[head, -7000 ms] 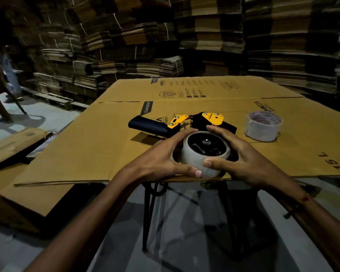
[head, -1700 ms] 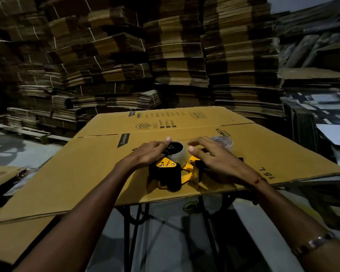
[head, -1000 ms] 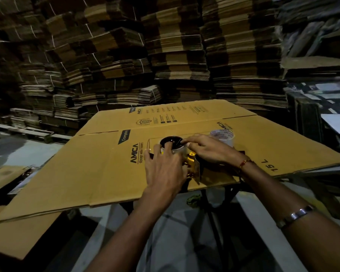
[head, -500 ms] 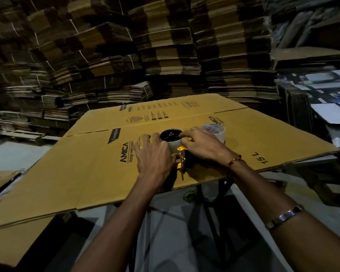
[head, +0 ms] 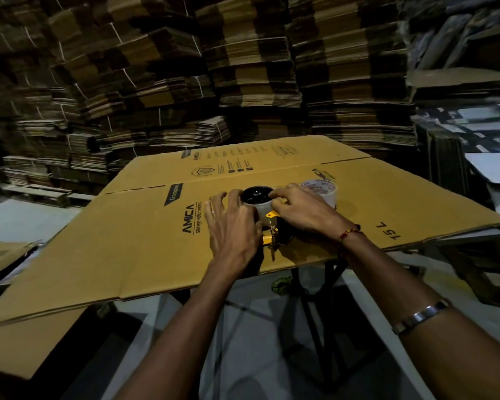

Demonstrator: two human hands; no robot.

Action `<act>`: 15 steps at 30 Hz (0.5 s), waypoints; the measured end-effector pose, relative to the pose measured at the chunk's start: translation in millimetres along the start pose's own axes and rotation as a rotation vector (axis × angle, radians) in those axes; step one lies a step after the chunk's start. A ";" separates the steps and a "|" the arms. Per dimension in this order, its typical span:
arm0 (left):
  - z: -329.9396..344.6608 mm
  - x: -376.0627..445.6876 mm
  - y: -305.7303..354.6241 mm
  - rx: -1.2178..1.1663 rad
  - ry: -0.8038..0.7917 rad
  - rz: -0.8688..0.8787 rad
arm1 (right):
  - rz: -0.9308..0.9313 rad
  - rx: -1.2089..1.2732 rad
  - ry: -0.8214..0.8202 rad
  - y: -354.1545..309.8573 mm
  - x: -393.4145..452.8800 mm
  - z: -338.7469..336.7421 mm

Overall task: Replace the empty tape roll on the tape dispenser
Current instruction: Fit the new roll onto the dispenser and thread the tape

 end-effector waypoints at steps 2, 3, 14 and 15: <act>-1.3 -0.6 0.9 -0.016 0.014 0.014 | 0.007 -0.009 0.010 0.5 -1.1 1.9; -1.4 -0.6 1.0 -0.029 0.017 0.020 | 0.011 -0.018 0.018 0.9 -2.1 2.8; -5.5 -1.0 -1.8 -0.200 0.028 0.085 | 0.065 -0.068 0.037 1.6 -7.0 5.3; -6.1 -2.0 -2.3 -0.222 0.024 0.095 | 0.068 -0.057 0.030 1.5 -6.5 5.3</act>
Point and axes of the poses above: each hand's wrist, its own x-axis towards the middle knuckle, its own z-axis out of the palm, y = z × x, the point moved 5 cm from there along x, towards the middle knuckle
